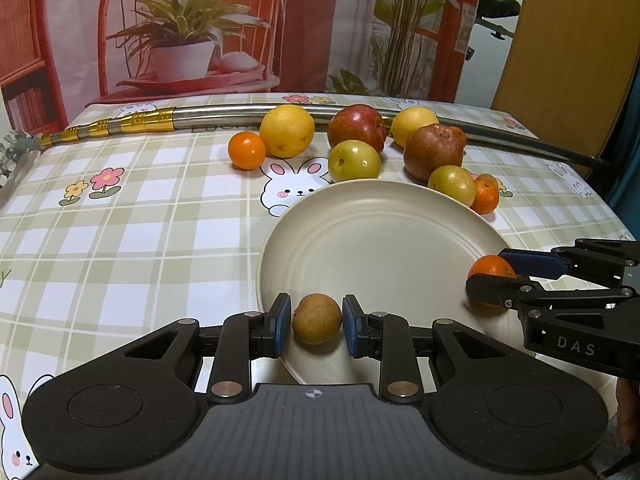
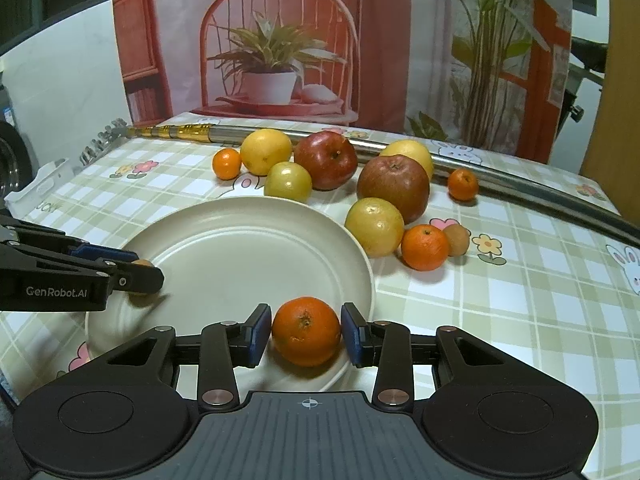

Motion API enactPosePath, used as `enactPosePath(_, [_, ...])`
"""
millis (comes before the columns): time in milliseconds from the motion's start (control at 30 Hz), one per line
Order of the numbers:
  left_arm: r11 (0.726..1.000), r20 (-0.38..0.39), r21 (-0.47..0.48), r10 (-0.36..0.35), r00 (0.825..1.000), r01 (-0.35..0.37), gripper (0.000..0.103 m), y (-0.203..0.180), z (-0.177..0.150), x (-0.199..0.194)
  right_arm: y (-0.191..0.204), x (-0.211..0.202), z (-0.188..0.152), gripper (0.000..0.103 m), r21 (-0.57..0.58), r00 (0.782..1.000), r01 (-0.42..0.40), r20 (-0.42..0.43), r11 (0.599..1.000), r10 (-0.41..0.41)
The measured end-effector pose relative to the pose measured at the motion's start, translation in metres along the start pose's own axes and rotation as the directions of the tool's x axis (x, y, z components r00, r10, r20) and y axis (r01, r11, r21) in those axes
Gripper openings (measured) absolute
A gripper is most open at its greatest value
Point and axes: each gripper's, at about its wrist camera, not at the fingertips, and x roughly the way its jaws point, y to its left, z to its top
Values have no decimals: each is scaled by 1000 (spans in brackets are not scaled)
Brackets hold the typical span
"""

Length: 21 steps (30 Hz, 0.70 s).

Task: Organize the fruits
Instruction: 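Carry kiwi and mandarin over the white plate and open both tools to release them, then grasp another mandarin with the left tool while the right tool reaches toward a red apple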

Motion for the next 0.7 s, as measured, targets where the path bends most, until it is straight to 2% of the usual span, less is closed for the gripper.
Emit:
enactPosePath(133, [1000, 13, -4, -3, 1000, 4, 31, 1, 1, -3, 0, -2, 1, 36, -2, 1000, 0, 5, 1000, 0])
enactPosePath(233, [999, 31, -18, -32, 999, 32, 32, 2, 7, -8, -1, -6, 2, 36, 0, 1000, -9, 23, 1000, 9])
enactPosePath(300, [999, 48, -28, -43, 998, 45, 36, 4, 12, -13, -1, -9, 5, 36, -1, 999, -13, 34, 1000, 13])
enactPosePath(333, [998, 60, -32, -43, 997, 45, 41, 6, 16, -16, -1, -10, 7, 36, -4, 999, -12, 38, 1000, 12])
enactPosePath(700, [995, 143, -91, -22, 989, 35, 41, 41, 67, -38, -29, -27, 49, 36, -20, 991, 39, 130, 999, -36])
